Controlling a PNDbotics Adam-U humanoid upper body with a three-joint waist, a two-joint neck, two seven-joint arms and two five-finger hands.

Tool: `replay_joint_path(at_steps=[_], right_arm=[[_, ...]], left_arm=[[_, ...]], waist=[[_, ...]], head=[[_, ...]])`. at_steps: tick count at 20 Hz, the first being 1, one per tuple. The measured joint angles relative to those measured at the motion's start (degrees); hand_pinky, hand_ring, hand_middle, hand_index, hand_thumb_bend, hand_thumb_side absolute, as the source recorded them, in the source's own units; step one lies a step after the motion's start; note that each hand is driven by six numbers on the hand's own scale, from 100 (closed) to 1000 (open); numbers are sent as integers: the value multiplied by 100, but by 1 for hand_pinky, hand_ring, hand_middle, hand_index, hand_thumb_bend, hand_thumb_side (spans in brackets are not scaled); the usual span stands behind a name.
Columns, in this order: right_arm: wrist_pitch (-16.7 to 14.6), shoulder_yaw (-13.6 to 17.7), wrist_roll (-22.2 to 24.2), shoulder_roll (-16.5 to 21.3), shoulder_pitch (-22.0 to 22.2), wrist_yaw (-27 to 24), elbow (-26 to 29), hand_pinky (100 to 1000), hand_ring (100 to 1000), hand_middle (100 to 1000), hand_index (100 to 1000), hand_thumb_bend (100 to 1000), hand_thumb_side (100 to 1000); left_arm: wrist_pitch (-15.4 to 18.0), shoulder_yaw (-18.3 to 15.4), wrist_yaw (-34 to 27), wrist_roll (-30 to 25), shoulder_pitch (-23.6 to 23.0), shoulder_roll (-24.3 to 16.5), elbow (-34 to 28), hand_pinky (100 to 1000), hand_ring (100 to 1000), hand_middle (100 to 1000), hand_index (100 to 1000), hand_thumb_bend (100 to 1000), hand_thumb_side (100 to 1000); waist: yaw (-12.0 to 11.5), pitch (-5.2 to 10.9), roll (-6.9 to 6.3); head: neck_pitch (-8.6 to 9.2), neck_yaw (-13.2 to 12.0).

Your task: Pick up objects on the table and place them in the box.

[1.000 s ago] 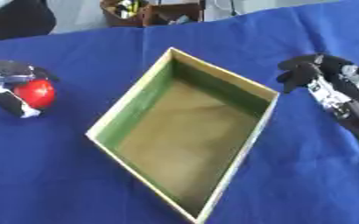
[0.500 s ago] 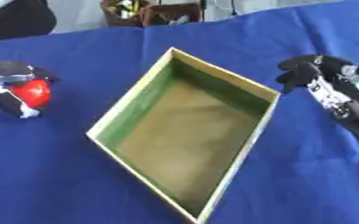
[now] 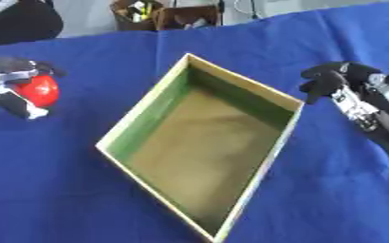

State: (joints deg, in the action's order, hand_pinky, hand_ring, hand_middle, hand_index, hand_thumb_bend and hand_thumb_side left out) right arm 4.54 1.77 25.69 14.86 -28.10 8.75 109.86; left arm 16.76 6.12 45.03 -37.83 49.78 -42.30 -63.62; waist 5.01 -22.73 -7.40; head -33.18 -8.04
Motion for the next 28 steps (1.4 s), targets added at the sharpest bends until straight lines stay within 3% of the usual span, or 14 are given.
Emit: replay_joint_path(at_steps=[8,14,19,28], right_arm=[[17,0,-8,-57,96,-1,0,782,746,490,767,100,789],[69,-2,-13,-145,151,-9,4,781,745,492,767,100,787],[109,-3,-50,-218,193,-28,40,781,745,493,767,100,784],[227,75,-309,-360,192,-32,190,779,744,496,765,100,779]], left_arm=[[-16,11,-482,3,49,-2,-1085,345,636,901,1000,100,325],[10,265,-961,-266,227,53,-2021,333,616,901,1000,100,329],[-34,482,-1283,-551,524,431,-2515,327,606,901,1000,100,331],[-106,866,-1239,-861,927,1395,-2597,316,596,895,1000,100,323]], waist=[[-78,180,-2],[-117,364,-8],[-146,506,-8],[-111,632,-8]], head=[[-100,13],[-201,13],[-255,10],[-307,10]])
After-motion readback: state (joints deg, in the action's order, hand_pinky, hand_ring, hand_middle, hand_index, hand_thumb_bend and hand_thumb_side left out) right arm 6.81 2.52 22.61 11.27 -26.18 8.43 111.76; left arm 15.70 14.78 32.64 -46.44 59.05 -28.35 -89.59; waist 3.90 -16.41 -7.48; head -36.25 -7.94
